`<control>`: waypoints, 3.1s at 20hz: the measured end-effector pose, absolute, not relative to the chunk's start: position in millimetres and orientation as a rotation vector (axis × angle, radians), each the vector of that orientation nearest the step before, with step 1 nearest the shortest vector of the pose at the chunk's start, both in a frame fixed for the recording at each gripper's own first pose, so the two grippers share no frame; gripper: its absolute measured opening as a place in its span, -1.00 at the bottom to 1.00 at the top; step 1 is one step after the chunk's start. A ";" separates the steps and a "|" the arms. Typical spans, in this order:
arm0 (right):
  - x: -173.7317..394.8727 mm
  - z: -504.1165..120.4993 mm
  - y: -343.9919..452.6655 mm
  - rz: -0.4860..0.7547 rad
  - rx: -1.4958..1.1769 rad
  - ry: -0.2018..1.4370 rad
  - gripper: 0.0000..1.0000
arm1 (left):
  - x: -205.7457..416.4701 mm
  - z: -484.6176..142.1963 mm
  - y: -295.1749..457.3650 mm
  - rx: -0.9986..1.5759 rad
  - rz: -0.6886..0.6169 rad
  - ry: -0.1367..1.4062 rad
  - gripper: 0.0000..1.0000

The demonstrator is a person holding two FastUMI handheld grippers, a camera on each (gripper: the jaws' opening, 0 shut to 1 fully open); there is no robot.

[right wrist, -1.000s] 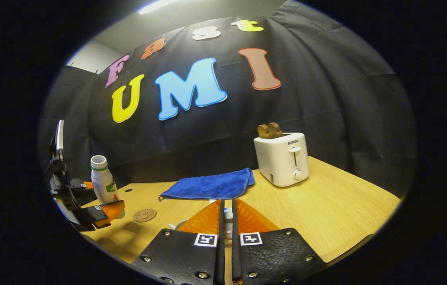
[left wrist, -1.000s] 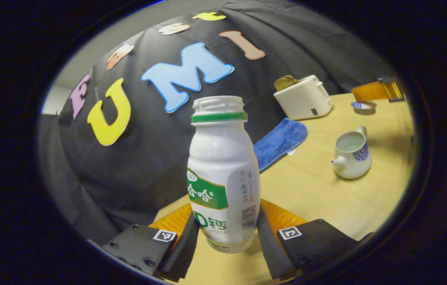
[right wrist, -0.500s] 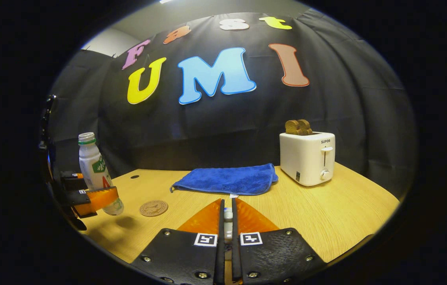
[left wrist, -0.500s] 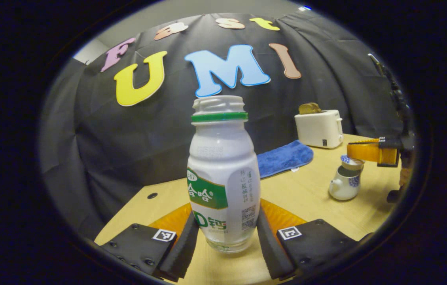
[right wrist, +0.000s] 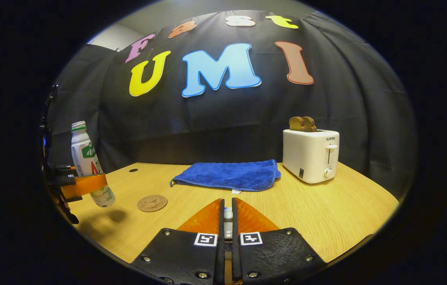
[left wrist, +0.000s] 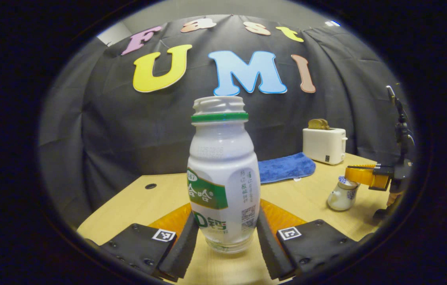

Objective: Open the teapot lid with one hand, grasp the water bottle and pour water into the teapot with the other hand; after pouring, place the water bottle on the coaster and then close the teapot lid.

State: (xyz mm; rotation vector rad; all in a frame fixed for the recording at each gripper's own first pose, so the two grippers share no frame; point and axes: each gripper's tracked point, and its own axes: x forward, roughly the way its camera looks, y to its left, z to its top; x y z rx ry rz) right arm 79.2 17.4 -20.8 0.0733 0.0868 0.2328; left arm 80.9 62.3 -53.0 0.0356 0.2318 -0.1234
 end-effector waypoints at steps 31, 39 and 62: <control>64.2 5.1 -11.0 0.185 0.178 -0.015 0.66 | 205.3 -107.3 9.2 -0.113 -0.250 0.373 0.58; 64.4 5.1 -13.8 0.184 0.204 -0.009 0.65 | 201.6 -109.4 10.4 -0.093 -0.238 0.323 0.59; 55.4 11.4 3.2 0.229 0.178 -0.028 0.65 | 139.5 -79.1 19.8 -0.024 -0.195 0.230 0.85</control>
